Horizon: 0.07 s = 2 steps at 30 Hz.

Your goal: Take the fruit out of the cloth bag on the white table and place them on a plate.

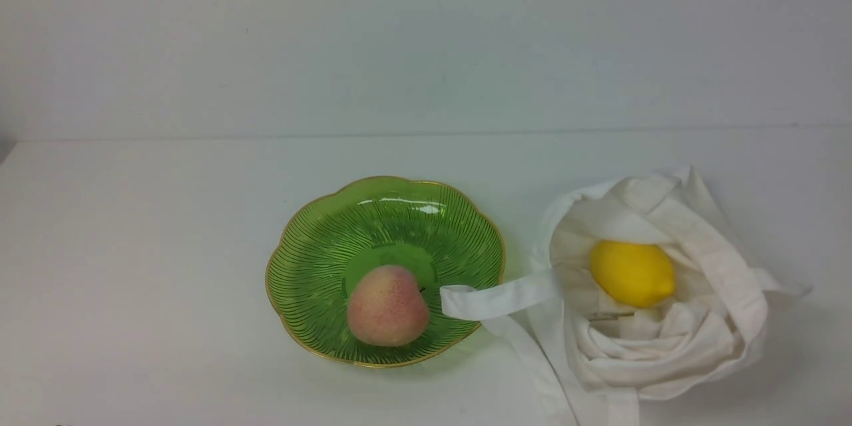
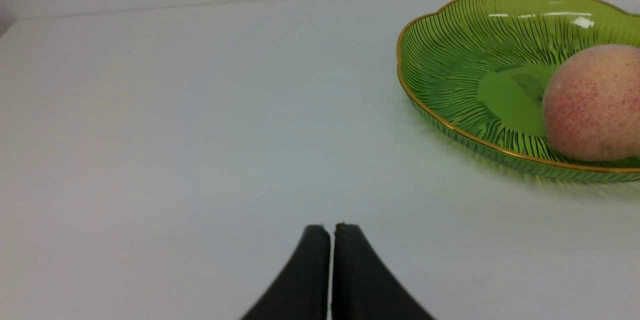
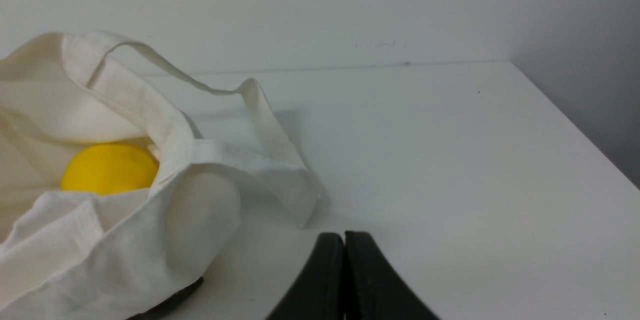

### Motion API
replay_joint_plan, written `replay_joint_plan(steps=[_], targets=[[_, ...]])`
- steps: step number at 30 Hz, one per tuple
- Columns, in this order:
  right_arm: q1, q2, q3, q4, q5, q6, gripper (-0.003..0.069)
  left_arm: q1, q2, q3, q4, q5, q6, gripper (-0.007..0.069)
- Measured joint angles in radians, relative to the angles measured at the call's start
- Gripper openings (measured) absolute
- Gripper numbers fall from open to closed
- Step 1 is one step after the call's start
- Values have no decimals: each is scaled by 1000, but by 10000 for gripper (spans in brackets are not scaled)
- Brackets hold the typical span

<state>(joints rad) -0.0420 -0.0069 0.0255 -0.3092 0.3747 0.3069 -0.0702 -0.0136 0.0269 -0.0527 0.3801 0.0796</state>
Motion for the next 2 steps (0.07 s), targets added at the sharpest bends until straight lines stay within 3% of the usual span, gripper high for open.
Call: replay_joint_plan(steps=[2], targets=[[0,0,0,0,0,0,-14,0,0,0,0,0,0,-8]])
